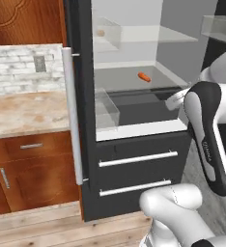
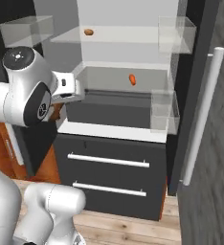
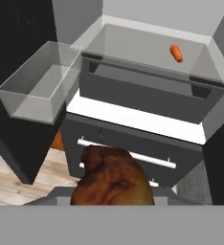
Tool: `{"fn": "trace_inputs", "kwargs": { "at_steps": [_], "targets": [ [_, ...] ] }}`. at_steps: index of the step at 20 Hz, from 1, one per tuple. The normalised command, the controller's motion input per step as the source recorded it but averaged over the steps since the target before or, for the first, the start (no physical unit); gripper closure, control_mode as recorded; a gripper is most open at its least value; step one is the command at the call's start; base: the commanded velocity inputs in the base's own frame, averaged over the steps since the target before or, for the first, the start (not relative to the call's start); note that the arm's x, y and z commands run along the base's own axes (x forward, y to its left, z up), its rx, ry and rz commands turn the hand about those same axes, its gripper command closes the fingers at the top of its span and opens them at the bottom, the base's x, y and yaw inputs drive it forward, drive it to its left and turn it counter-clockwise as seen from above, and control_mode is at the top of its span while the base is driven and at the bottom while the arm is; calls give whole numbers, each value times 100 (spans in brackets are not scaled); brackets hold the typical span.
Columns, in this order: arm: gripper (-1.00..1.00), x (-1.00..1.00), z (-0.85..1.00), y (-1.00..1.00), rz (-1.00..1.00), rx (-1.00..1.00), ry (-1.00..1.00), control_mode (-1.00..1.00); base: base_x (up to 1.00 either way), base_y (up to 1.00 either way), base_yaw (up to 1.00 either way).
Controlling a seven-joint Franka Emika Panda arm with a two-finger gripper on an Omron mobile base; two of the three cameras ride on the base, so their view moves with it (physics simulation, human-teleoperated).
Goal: Open the fridge, remove the tangerine, carrot, and chicken drumstick, and place them on any counter.
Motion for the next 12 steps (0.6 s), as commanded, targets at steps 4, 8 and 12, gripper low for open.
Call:
{"fn": "trace_inputs", "kwargs": {
  "at_steps": [4,8,12],
  "targets": [
    [100,0,0,0,0,0,0,100,-31,100,2],
    [100,0,0,0,0,0,0,100,8,100,8],
    [100,0,0,0,0,0,0,100,28,100,4]
  ]
}}
